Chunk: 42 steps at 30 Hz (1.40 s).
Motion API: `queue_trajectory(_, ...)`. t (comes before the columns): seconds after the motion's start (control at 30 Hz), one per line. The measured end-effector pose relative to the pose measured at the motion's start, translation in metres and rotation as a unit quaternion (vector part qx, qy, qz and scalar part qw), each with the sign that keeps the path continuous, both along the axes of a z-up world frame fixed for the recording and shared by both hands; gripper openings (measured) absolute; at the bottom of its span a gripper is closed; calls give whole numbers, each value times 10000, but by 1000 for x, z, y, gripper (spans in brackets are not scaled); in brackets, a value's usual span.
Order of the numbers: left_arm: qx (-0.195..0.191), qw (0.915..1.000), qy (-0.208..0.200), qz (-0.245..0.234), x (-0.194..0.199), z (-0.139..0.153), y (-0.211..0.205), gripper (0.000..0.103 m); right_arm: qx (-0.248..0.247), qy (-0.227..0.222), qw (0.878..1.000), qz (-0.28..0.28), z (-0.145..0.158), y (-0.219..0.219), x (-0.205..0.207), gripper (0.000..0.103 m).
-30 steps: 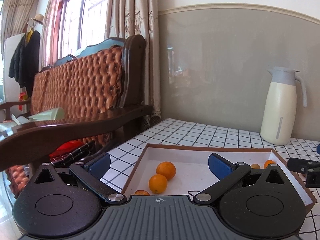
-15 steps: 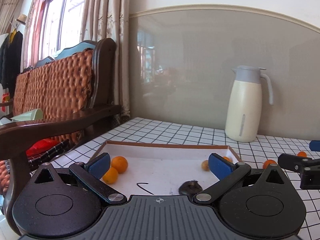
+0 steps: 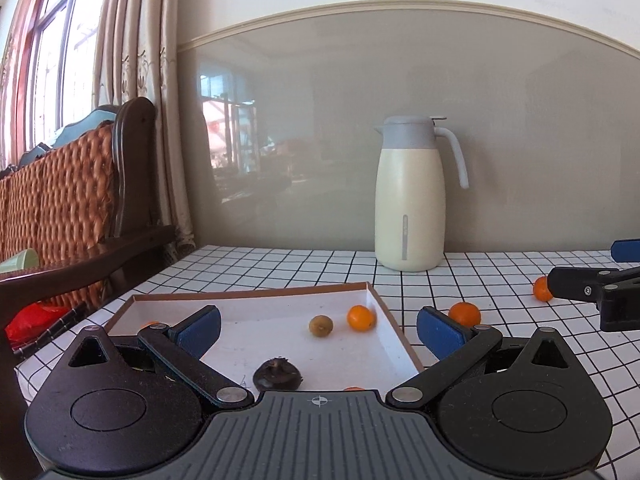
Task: Organize fruits
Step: 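Move both open grippers from the box to the loose oranges on the table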
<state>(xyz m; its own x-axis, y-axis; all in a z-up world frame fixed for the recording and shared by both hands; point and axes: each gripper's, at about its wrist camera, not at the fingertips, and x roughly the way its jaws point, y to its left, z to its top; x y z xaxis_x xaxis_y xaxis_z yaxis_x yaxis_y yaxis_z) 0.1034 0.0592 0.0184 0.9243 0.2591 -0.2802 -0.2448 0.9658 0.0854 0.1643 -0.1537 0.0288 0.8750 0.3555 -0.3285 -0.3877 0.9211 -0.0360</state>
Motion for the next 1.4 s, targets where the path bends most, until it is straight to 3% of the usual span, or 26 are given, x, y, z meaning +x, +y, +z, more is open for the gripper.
queue_trajectory(0.43, 362, 9985, -361, -199, 9, -6, -47, 103, 32, 23, 9996, -292, -5, -38, -2, 97)
queue_trajectory(0.6, 217, 9982, -358, -431, 18, -8, -60, 103, 14, 88, 9994, -342, -8, -48, 0, 95)
queue_trajectory(0.83, 247, 9971, -159, -704, 40, -15, -87, 103, 43, 136, 9980, -622, -14, -70, 16, 92)
queue_trajectory(1.17, 88, 9970, 202, -740, 86, -33, -102, 102, 50, 305, 9960, -839, -29, -77, 62, 84)
queue_trajectory(1.27, 8, 9969, 313, -724, 99, -38, -102, 93, -29, 315, 9960, -835, -34, -74, 74, 83)
queue_trajectory(1.4, -79, 9964, 469, -701, 119, -48, -100, 90, -17, 413, 9953, -873, -41, -76, 89, 81)
